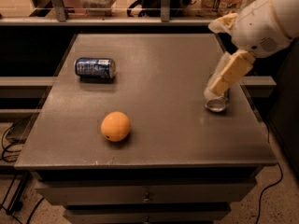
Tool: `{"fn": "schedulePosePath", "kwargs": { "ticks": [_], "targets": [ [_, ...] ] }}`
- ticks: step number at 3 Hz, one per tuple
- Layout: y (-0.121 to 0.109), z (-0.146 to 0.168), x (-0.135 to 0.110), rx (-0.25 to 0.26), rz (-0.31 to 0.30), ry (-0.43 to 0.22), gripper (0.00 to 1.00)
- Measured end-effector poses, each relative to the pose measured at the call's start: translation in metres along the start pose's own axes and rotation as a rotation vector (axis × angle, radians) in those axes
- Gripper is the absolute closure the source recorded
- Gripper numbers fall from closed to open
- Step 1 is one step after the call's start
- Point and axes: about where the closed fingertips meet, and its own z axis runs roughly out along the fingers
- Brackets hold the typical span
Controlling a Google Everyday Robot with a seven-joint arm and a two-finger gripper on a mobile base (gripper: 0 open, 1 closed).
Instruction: Pick pepsi can
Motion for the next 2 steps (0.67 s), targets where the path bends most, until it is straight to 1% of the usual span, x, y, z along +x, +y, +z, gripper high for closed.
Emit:
{"fn": "schedulePosePath", "kwargs": {
  "ticks": [1, 2],
  "targets": [
    [-0.001, 0.003, -0.001, -0.003, 0.001, -0.008, 0.0],
    [-0.003, 0.016, -0.008, -0.017, 0.012, -0.027, 0.0]
  ]
}}
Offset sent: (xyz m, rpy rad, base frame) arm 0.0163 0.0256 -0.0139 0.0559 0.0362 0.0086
